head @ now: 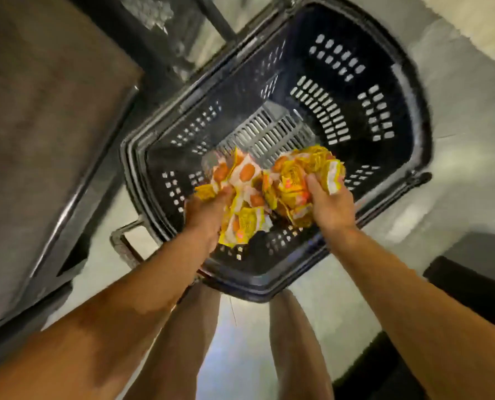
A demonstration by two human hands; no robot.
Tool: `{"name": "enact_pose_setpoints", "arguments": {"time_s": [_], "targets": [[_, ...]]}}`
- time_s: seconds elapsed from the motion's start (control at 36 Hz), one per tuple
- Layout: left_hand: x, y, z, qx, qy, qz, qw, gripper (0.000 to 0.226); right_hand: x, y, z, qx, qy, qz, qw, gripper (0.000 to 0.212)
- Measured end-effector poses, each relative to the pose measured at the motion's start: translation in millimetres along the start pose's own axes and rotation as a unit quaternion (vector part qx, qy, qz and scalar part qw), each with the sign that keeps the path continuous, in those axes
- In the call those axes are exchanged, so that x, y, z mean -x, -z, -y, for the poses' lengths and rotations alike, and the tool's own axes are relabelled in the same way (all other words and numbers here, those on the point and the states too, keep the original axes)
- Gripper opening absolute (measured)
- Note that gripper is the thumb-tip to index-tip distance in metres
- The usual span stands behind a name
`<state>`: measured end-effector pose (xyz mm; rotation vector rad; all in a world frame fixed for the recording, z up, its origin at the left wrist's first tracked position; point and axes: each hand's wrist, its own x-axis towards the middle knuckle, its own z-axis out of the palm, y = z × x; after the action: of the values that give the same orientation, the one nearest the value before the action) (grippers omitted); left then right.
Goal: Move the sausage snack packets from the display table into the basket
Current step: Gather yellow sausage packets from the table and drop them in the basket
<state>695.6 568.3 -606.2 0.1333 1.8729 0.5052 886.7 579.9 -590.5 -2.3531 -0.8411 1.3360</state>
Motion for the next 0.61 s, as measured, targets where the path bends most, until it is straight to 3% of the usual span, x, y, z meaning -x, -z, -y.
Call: {"name": "enact_pose_setpoints", "arguments": {"time_s": [0.19,0.31,0.42,0.53,0.61], "targets": [[-76.6,-36.9,38.1,-0.042,0.027,-0.059,0.997,0.037,-93.3,-44.7,-25.0,0.037,-0.051,0.045,0.997,0.041],[-113.7,-54.0,51.8,-0.01,0.083,-0.029,0.996,0.049,-123.3,-63.7,-35.0,0.033,-0.046,0.061,0.997,0.046],[-141.9,-64.3,65.0,-0.026,0.151,-0.01,0.988,0.055,-149.6,-78.8,-53.7,0.029,-0.134,0.141,0.981,0.051],[-159.0,-74.8,86.5,-0.046,0.126,-0.047,0.99,0.036,-163.9,-87.1,-69.9,0.126,-0.161,0.198,0.959,0.048],[-155.7,-78.3,92.8,-0.106,0.087,-0.057,0.989,0.045,-165.6,-97.4,-72.3,0.12,-0.17,0.211,0.955,0.039]]}}
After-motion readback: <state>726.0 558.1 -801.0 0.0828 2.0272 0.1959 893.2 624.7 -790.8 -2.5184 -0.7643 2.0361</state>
